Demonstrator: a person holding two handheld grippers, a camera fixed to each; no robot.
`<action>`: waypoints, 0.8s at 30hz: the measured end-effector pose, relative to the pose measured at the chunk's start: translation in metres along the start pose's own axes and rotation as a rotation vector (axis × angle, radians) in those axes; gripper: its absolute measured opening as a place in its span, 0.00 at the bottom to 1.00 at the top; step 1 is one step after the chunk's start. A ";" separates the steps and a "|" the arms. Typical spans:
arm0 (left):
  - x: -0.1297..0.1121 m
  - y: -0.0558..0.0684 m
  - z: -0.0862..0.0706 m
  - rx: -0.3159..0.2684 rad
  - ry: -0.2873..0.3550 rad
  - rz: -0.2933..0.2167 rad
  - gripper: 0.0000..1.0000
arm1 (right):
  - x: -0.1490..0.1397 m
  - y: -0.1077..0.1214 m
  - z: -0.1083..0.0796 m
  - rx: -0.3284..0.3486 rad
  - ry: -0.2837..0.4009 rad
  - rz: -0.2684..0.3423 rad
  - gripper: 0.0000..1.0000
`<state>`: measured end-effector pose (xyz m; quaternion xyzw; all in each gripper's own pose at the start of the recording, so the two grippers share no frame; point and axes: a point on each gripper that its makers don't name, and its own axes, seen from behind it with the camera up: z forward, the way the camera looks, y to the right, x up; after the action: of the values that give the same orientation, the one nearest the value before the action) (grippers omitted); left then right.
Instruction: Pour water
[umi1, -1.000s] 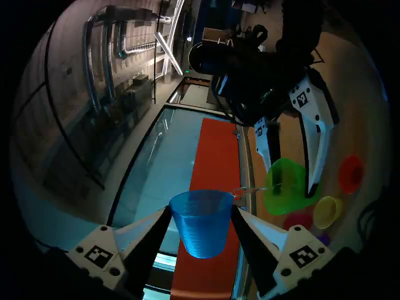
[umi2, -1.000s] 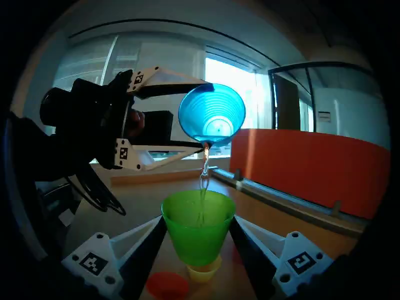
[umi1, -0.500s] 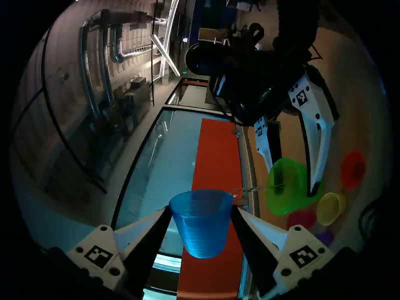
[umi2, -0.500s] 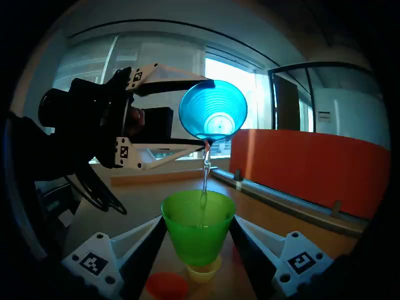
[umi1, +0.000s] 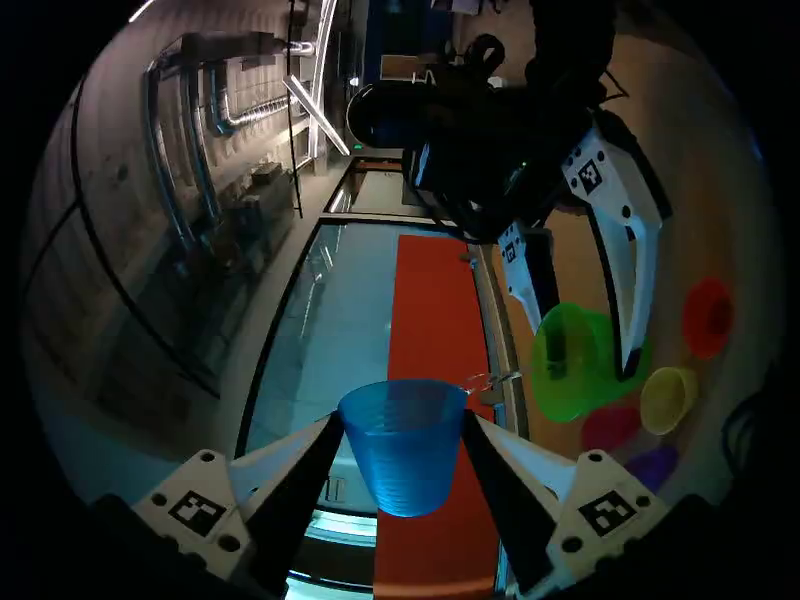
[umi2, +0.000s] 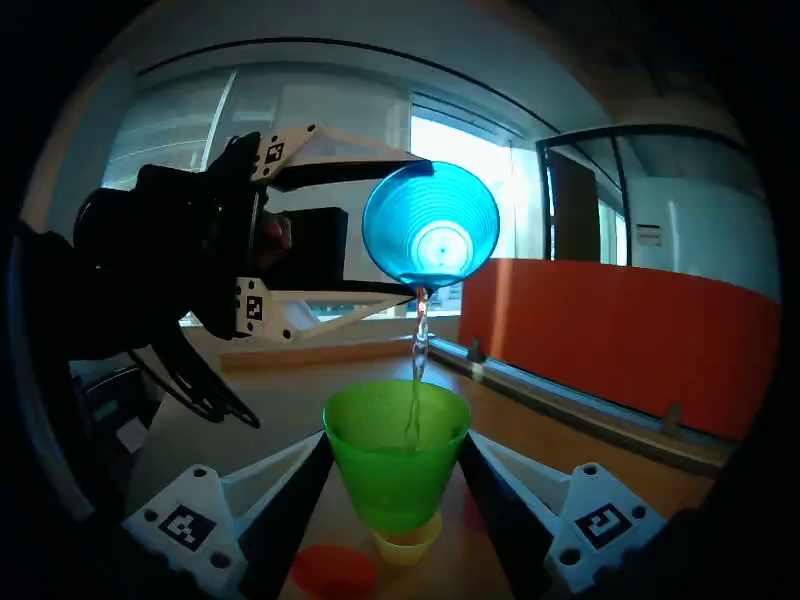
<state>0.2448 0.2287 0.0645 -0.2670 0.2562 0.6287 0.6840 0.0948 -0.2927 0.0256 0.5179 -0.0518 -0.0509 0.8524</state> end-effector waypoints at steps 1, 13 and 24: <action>0.000 0.000 0.000 0.001 0.000 0.003 0.86 | 0.000 0.000 0.000 0.000 0.000 0.000 0.88; 0.003 -0.003 -0.004 0.009 0.001 0.049 0.86 | 0.000 0.000 0.001 -0.001 0.000 -0.002 0.88; 0.005 -0.004 -0.003 0.015 0.002 0.100 0.86 | 0.000 0.000 0.001 -0.003 0.001 -0.001 0.88</action>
<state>0.2492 0.2296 0.0588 -0.2495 0.2744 0.6598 0.6535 0.0947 -0.2941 0.0261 0.5167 -0.0509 -0.0513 0.8531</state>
